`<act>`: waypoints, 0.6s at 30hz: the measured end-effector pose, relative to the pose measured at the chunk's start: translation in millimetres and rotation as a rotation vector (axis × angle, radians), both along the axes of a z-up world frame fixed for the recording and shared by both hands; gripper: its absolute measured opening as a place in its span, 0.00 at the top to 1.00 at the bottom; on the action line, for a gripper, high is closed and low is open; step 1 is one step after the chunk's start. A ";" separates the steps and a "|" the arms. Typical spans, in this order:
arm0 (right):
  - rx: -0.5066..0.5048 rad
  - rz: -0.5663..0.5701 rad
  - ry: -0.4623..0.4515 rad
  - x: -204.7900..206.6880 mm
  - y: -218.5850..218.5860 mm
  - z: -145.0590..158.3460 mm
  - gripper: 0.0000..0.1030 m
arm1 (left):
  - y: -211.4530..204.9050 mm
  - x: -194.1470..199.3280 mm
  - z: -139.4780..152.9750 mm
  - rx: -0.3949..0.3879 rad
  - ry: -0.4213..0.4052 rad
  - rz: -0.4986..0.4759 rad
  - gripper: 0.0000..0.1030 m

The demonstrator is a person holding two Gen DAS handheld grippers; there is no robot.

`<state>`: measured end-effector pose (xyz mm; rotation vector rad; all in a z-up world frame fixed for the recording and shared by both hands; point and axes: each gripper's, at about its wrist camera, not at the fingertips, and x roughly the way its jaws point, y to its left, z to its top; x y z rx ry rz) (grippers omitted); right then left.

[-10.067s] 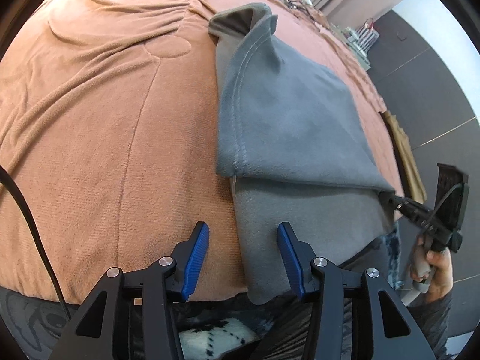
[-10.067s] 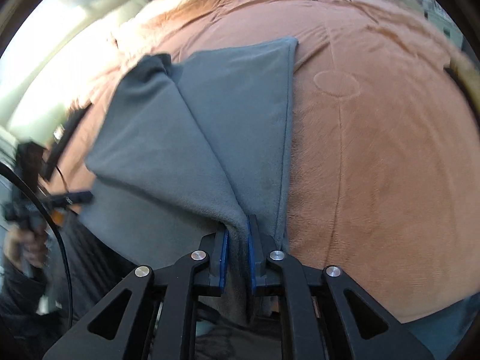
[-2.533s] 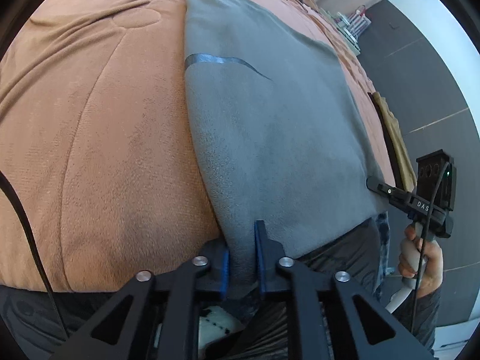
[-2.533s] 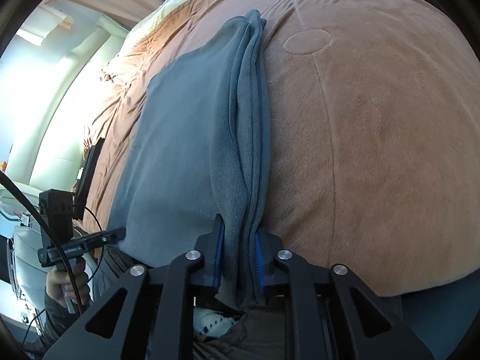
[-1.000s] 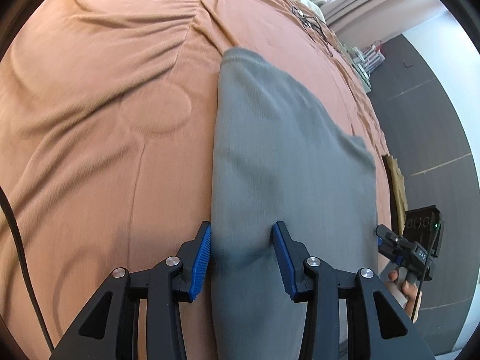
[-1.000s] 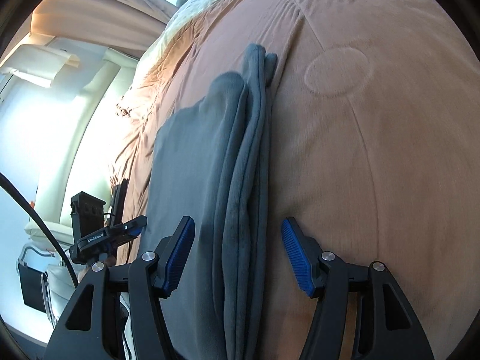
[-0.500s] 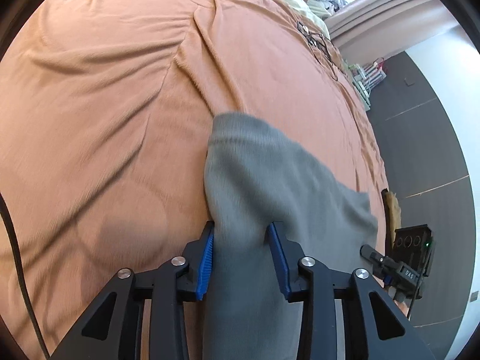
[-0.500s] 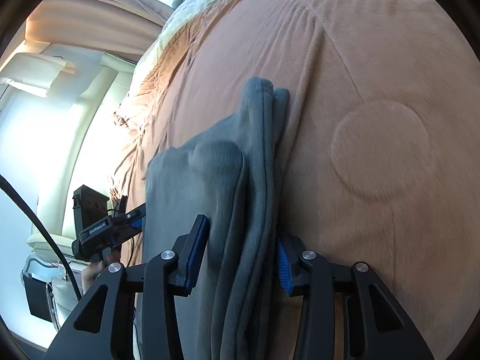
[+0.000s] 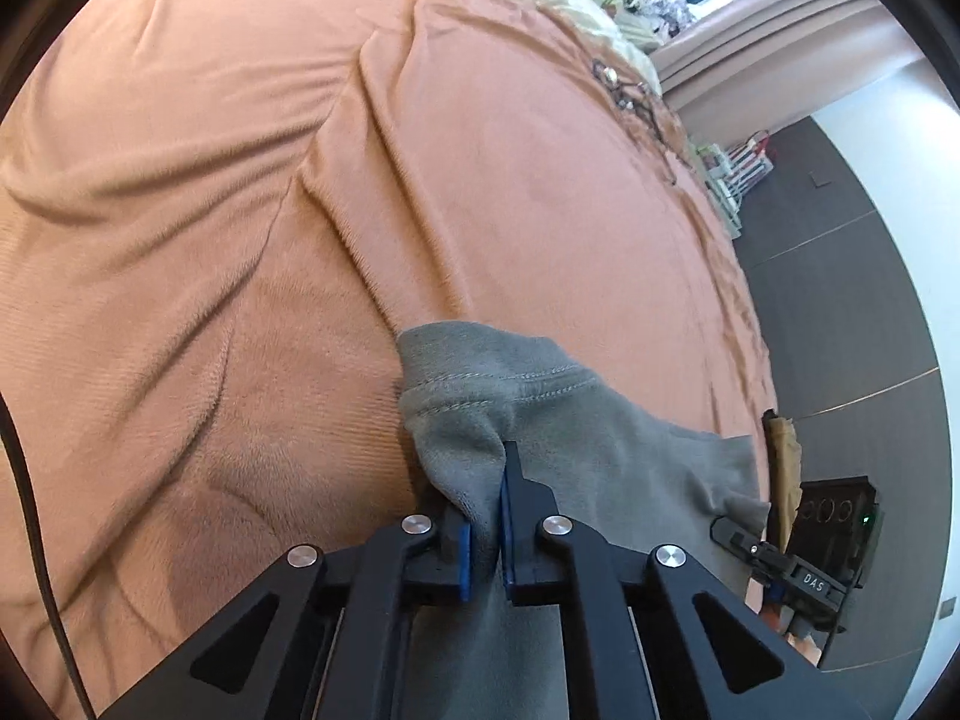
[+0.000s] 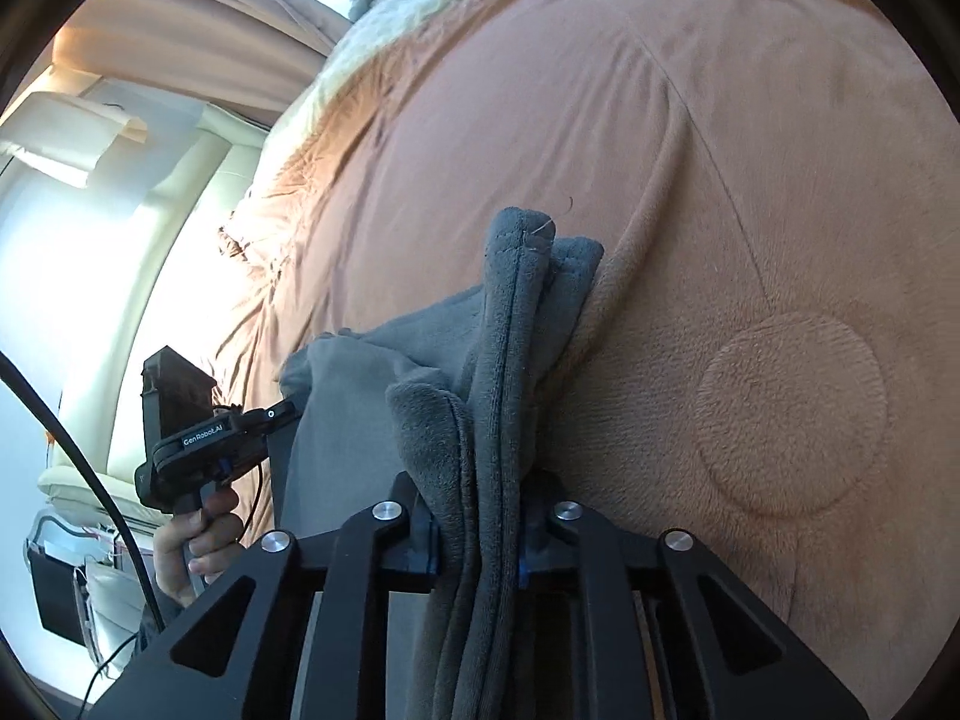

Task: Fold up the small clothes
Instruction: 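Lift the folded grey t-shirt with both grippers and carry it toward the bed head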

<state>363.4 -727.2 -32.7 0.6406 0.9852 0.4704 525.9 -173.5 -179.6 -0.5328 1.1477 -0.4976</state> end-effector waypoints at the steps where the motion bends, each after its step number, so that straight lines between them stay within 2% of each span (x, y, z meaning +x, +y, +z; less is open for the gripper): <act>1: -0.006 -0.002 -0.009 -2.4 1.2 3.3 0.88 | 1.5 -1.5 4.3 -0.007 -0.008 0.000 0.95; 18: -0.042 0.008 -0.207 -87.9 23.9 89.2 0.89 | 26.9 -52.3 113.9 -0.090 -0.202 -0.017 0.95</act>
